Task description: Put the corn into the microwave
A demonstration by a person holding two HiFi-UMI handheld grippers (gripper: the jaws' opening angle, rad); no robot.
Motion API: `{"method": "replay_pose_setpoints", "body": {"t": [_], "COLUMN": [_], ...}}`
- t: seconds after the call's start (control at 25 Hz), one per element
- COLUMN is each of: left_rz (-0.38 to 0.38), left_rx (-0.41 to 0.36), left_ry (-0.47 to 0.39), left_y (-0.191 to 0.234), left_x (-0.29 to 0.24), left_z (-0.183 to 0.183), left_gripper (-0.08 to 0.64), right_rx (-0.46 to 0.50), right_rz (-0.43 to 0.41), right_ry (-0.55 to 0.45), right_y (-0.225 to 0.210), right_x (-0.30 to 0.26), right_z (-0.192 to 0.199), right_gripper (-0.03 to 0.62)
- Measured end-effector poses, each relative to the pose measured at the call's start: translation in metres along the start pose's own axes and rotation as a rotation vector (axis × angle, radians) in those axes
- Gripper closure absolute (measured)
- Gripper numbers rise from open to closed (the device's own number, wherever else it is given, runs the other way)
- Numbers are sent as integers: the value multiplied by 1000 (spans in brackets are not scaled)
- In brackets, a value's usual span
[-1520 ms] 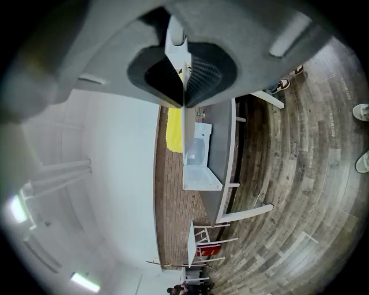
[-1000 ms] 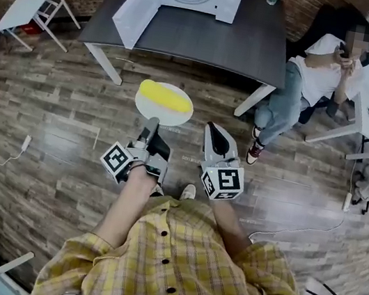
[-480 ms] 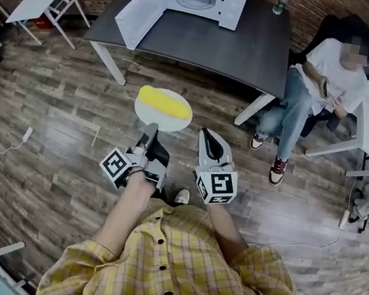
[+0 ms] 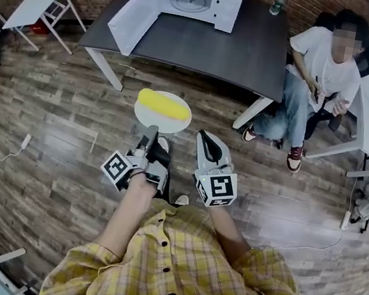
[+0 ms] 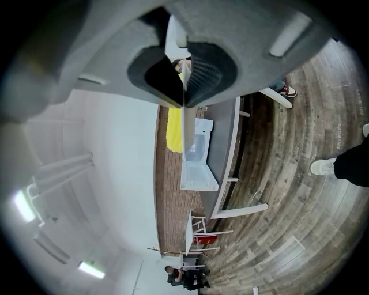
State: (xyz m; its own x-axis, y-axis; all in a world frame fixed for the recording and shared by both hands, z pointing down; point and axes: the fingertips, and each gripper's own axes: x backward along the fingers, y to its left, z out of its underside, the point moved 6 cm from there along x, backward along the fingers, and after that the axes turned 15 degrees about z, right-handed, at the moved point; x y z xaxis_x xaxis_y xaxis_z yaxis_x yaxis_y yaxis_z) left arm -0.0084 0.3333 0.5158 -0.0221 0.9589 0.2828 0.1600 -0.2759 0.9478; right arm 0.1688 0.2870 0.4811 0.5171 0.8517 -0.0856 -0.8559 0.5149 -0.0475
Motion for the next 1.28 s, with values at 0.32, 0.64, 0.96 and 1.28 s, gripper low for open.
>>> {"method": "replay_pose_setpoints", "body": {"t": [0.32,0.64,0.96,1.28], "left_rz": [-7,1,-9,-22], "left_rx": [9,8,31,40], "left_ry": [16,44,78,120], "left_y": [21,27,33,45], "left_x": [-75,-151,-242,-313], "left_z": [-35,-77,-123,-163], "left_gripper": [538,538,538,538], "right_rx": [8,18,17,1], "right_rz": [16,35,76,108], "right_ry": [-5,-17,-2,4], "right_y": [-17,-23,-32,-37], "right_x": [-83,-163,-259,-336], "right_z": [-9,-30,-52,-61], "right_gripper": [589,589,589,589]}}
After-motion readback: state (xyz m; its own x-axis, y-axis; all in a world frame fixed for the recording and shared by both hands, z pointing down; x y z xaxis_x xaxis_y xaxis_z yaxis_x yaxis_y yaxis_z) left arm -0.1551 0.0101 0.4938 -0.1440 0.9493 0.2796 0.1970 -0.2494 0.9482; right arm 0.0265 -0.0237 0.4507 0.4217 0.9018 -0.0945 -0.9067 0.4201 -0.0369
